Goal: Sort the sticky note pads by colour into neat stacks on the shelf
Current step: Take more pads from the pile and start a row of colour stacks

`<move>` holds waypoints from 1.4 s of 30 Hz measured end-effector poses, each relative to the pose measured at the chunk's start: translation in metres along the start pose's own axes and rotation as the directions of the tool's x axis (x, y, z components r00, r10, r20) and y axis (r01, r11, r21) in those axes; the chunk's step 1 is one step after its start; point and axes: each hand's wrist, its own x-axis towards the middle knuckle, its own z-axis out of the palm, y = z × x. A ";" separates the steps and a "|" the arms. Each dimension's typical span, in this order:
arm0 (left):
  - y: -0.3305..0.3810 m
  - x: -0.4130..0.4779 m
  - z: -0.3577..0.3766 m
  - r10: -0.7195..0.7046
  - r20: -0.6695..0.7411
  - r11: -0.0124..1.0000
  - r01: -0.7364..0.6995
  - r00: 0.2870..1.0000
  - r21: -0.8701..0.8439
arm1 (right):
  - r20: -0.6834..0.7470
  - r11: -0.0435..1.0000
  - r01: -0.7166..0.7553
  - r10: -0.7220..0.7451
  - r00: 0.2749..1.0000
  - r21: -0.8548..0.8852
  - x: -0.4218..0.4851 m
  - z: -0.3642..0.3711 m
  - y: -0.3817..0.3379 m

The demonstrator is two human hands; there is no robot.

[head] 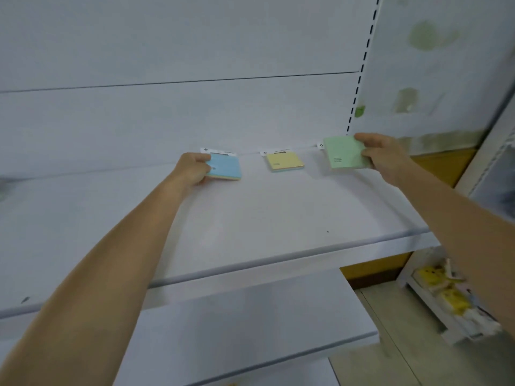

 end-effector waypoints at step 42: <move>0.047 -0.066 0.168 0.242 0.551 0.573 -0.576 0.798 0.582 | 0.275 0.700 0.237 -0.060 0.960 -0.674 0.073 0.008 0.047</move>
